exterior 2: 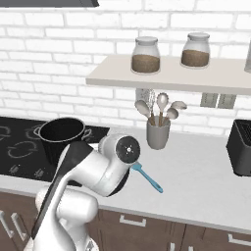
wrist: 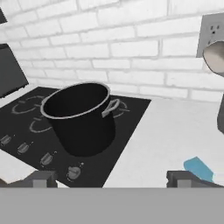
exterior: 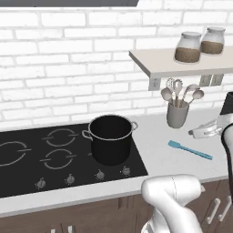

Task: Put the lemon and onion in the pot. Retrieve the spatula and lightly stir the vegetables in the pot.

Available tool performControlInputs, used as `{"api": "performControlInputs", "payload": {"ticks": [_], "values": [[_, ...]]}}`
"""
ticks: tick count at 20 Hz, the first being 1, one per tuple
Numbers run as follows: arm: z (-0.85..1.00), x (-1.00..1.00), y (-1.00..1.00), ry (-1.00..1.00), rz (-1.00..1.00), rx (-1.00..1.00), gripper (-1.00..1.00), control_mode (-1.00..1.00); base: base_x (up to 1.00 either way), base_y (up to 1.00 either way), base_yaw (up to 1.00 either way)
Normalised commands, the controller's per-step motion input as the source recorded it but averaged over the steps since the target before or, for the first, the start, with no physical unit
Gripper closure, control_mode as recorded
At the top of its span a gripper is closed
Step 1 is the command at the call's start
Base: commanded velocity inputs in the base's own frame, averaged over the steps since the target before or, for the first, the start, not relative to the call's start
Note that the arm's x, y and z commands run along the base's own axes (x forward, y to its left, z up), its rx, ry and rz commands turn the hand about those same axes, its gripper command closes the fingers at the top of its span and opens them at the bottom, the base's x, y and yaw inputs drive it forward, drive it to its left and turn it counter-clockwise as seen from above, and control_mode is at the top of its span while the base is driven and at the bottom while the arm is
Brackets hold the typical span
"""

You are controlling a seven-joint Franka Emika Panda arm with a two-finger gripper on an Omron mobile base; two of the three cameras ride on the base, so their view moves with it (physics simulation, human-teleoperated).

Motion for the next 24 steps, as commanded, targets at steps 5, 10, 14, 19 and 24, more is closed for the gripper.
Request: {"api": "performControlInputs", "payload": {"ticks": [5,10,14,19,24], "values": [[-0.08,0.12,-1.0,-0.01,-0.01,0.02,-1.0,-1.0,0.0,0.0,0.0],[-0.09,0.15,-1.0,0.07,0.0,0.01,-1.0,-1.0,0.0,0.0,0.0],[-0.45,0.02,-1.0,0.03,0.0,0.0,-1.0,-1.0,0.0,0.0,0.0],[-0.65,0.0,-0.79,-0.01,0.05,0.0,-1.0,-1.0,0.0,0.0,0.0],[-0.65,0.0,-0.36,-0.1,0.13,0.0,-1.0,-1.0,0.0,0.0,0.0]]}}
